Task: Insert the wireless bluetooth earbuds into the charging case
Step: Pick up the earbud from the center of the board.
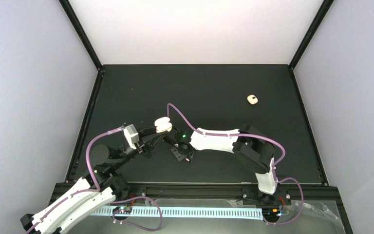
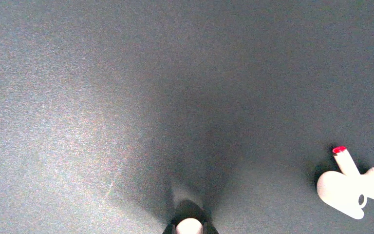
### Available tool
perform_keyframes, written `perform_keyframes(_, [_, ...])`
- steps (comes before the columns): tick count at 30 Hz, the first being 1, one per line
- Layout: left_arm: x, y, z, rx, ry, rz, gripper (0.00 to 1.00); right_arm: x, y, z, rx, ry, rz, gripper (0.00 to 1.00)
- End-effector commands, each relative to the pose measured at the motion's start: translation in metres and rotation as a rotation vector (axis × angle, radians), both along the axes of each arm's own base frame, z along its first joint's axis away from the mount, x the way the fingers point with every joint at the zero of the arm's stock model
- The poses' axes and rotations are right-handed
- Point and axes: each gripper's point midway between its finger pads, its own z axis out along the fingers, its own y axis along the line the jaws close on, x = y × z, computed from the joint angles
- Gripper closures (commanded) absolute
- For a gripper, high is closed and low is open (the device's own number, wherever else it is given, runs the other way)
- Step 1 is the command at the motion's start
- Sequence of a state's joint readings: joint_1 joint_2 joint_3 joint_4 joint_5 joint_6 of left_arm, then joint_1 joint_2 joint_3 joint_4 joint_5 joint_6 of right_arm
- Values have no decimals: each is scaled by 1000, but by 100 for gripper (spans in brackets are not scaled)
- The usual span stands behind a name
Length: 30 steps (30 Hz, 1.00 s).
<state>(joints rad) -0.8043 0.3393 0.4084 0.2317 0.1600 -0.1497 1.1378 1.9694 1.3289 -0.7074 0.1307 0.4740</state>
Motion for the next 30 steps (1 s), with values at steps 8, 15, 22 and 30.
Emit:
perform_keyframes(8, [1, 5, 7, -15, -12, 23, 98, -7, -27, -25, -109, -2, -16, 97])
perform_keyframes(15, [0, 6, 10, -18, -15, 26, 98, 10, -24, 13, -36, -83, -55, 99])
perform_keyframes(22, [1, 9, 15, -22, -13, 38, 99, 32, -26, 81, 108, -184, -116, 99])
perform_keyframes(30, [5, 11, 35, -61, -35, 60, 98, 71, -62, 195, 295, -364, -221, 99])
